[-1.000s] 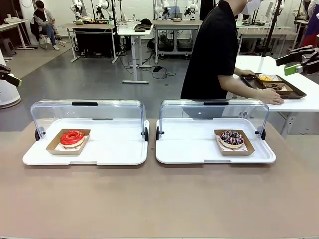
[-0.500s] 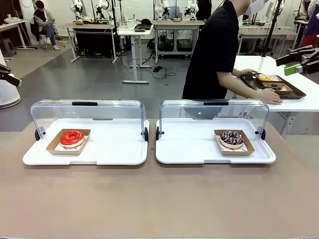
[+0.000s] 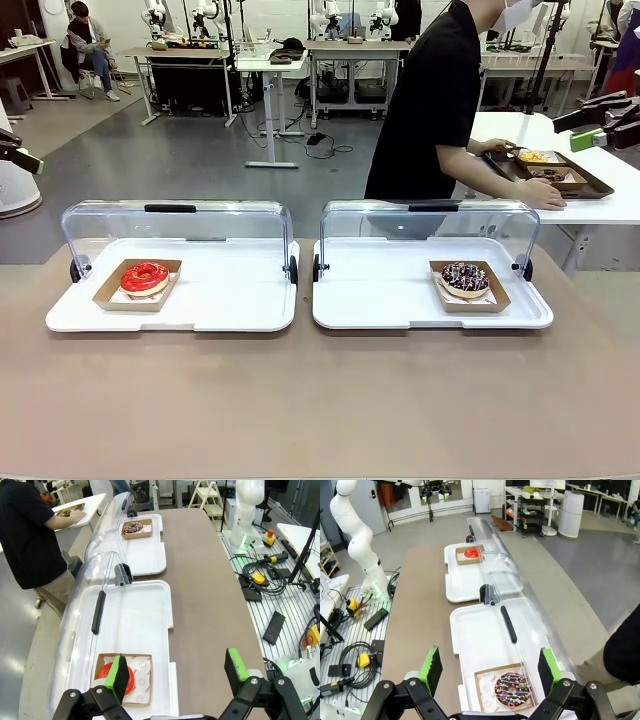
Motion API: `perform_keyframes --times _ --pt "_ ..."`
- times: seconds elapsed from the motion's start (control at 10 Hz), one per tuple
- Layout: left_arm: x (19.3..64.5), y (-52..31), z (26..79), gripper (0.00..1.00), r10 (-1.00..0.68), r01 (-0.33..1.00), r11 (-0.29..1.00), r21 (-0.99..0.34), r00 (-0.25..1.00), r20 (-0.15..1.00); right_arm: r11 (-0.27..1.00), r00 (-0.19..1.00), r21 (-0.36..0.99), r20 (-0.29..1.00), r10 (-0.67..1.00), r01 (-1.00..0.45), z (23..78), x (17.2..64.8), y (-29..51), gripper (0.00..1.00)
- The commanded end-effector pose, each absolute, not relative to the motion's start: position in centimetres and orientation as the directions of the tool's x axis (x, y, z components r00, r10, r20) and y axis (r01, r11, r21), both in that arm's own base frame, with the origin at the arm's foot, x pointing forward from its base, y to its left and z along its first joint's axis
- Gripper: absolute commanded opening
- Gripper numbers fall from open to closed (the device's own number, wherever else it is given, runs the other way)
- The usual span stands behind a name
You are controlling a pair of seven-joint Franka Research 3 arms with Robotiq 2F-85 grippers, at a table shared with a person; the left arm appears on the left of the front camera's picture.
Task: Provide the desired donut to the person.
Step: Place the picked Paper togo box onto the Handle tray extended by the person.
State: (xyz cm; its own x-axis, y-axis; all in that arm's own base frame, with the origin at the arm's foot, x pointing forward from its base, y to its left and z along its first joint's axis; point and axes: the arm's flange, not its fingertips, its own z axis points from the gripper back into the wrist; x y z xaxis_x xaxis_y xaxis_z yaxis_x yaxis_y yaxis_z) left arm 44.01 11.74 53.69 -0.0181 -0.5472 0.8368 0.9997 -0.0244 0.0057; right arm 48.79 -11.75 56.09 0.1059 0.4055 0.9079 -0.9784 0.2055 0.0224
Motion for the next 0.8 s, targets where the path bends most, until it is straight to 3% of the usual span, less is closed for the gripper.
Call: perform_keyframes --times 0.0,0.7 --pt "43.78 11.65 53.76 1.0 -0.542 1.0 -0.025 0.012 -0.024 0.84 0.209 0.106 0.021 0.908 0.405 -0.978 56.09 48.83 -11.77 1.0" --pt "43.78 11.65 53.76 1.0 -0.542 1.0 -0.025 0.012 -0.024 0.84 0.209 0.106 0.021 0.908 0.405 -0.978 56.09 48.83 -11.77 1.0"
